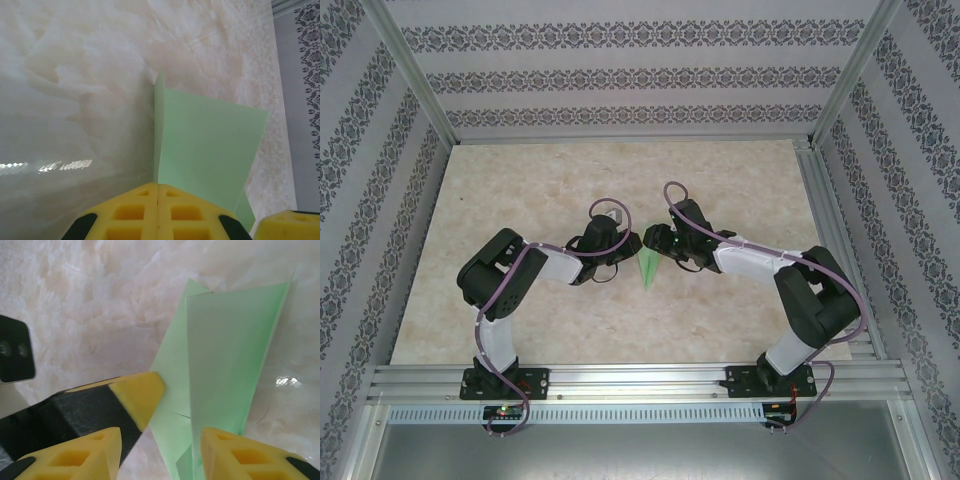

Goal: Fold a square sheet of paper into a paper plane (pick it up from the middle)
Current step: Turn over a paper plane at the center of the table.

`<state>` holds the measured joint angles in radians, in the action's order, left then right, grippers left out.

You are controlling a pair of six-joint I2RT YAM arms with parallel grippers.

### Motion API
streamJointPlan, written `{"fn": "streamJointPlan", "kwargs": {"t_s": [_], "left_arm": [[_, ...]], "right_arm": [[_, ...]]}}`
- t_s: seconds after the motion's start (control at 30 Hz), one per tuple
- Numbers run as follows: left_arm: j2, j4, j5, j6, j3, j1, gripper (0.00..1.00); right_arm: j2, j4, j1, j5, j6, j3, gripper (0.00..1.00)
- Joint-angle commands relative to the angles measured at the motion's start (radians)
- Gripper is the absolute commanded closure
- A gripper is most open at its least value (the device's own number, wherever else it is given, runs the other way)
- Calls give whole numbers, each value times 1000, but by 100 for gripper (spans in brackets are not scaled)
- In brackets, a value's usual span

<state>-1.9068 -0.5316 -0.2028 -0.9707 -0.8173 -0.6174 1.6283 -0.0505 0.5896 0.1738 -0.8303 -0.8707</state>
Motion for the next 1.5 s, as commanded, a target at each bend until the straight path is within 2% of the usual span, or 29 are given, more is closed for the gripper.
{"fn": "streamJointPlan", "kwargs": {"t_s": [0.0, 0.27, 0.53, 0.77, 0.97, 1.1, 1.27, 1.47], "left_arm": [[-11, -56, -10, -21, 19, 18, 100], [-17, -77, -30, -30, 32, 26, 100], [-23, -84, -51, -30, 42, 37, 91], [-29, -87, -89, -19, 58, 54, 85], [-41, -91, -119, -14, 63, 60, 87], [-40, -108, -130, -21, 72, 64, 90], [-32, -113, -143, -27, 69, 63, 90], [-26, -113, -149, -25, 68, 63, 90]], "right_arm": [[19, -19, 15, -26, -8, 2, 52], [24, -53, 16, -62, -3, 18, 52], [50, -92, 19, -94, 7, 1, 52], [71, -8, 18, -39, 28, 17, 45], [90, 20, 13, -4, 34, 18, 44], [38, 11, 19, 6, 53, 11, 44], [-20, -54, 36, -2, 80, -4, 44], [-11, -135, 68, -21, 79, -31, 44]]}}
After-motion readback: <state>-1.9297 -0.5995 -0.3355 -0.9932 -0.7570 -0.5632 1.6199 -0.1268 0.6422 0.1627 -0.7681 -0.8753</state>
